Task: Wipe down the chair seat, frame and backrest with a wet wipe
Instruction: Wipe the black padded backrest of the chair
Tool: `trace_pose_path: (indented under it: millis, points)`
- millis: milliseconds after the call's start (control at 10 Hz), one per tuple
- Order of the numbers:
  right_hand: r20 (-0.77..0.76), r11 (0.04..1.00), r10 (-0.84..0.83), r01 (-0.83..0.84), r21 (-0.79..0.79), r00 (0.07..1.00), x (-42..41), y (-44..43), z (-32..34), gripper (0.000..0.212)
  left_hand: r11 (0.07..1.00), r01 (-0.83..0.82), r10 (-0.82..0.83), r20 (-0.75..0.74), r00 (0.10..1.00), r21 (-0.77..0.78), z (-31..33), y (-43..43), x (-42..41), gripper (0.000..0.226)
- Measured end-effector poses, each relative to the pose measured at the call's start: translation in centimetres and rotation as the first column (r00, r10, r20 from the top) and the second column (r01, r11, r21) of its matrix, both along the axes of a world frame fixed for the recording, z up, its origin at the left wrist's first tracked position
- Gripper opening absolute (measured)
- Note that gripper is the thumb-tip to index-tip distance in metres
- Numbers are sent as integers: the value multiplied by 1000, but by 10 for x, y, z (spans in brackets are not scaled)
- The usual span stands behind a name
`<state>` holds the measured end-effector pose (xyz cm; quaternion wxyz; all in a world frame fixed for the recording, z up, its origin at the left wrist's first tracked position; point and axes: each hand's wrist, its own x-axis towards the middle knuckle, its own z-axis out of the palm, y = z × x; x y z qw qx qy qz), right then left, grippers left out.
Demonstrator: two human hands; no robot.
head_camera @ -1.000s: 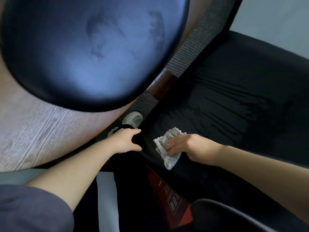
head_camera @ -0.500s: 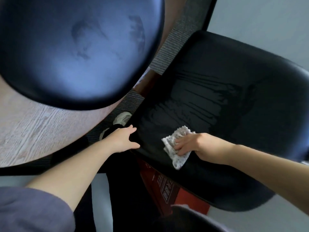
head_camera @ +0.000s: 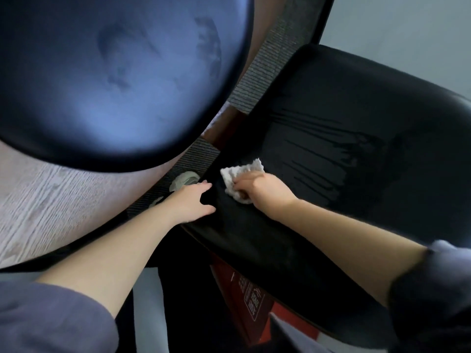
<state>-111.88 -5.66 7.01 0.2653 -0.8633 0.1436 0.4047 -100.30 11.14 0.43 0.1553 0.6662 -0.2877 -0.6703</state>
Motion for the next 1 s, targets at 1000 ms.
trace_pose_path:
  millis: [1000]
  points:
    - [-67,893,2,-32,-450,998,56,-136,-60,36,991,-41,41,-4,999,-125,-28,-50,4,106]
